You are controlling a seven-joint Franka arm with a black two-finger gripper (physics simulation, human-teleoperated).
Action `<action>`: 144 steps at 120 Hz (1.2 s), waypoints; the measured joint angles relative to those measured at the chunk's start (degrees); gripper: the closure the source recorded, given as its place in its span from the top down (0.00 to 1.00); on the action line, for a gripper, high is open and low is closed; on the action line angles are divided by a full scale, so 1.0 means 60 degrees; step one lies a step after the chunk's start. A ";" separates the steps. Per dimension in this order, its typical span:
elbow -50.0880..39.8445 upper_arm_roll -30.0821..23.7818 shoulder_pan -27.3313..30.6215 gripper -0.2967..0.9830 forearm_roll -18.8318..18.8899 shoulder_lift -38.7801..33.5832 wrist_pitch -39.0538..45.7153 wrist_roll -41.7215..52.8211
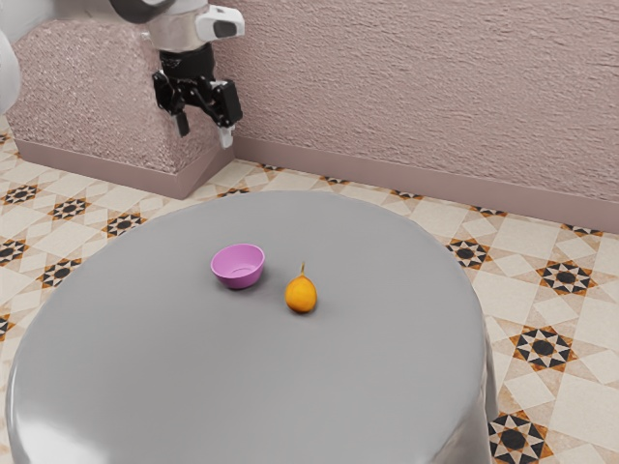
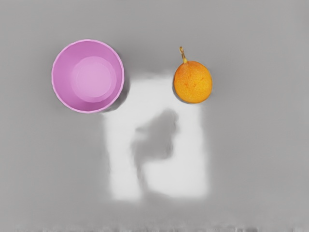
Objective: Place the pear in the bowl.
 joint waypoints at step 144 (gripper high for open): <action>-0.4486 -0.1582 0.0017 0.77 -0.1527 0.1955 0.5908 -0.2539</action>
